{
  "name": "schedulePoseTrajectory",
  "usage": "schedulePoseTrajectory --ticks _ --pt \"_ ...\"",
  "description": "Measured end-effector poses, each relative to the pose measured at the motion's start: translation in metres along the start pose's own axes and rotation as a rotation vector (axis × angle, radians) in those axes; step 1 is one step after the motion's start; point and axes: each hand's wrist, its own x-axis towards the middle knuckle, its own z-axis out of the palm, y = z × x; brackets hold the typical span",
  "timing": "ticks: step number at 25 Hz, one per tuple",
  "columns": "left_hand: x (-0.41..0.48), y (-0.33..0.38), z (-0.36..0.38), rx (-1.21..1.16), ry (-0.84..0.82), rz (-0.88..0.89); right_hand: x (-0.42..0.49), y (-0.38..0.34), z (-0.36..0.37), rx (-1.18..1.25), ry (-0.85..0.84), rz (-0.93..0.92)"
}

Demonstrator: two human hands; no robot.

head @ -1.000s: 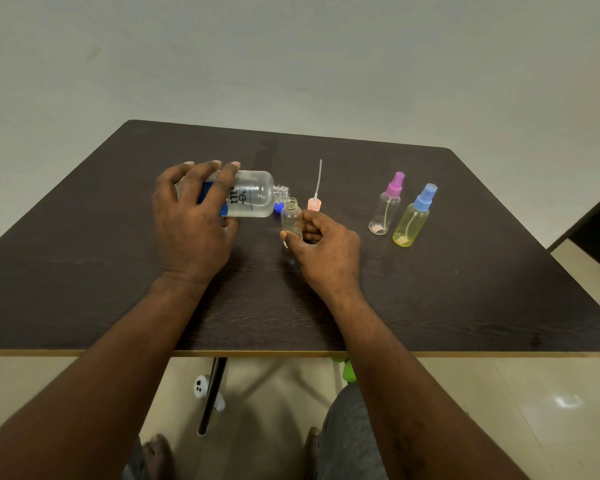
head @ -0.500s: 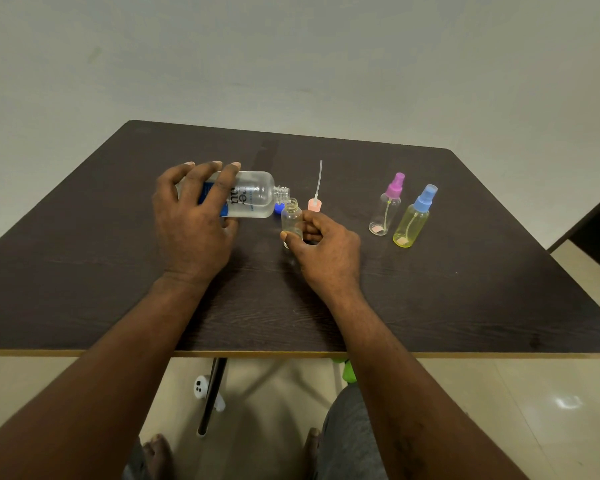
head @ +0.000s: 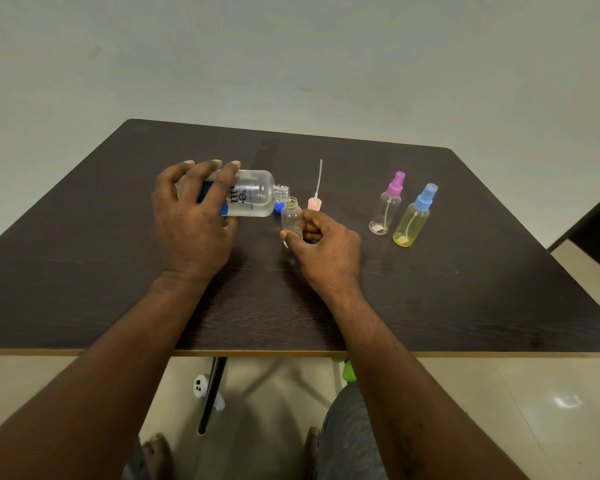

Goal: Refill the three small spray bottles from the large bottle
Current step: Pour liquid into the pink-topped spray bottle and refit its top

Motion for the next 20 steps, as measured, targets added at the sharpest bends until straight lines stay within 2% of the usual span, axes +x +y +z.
schedulePoseTrajectory --ticks 20 --pt "-0.0005 -0.0016 0.0001 0.002 -0.003 0.013 -0.0009 -0.0038 -0.0013 0.001 0.009 -0.010"
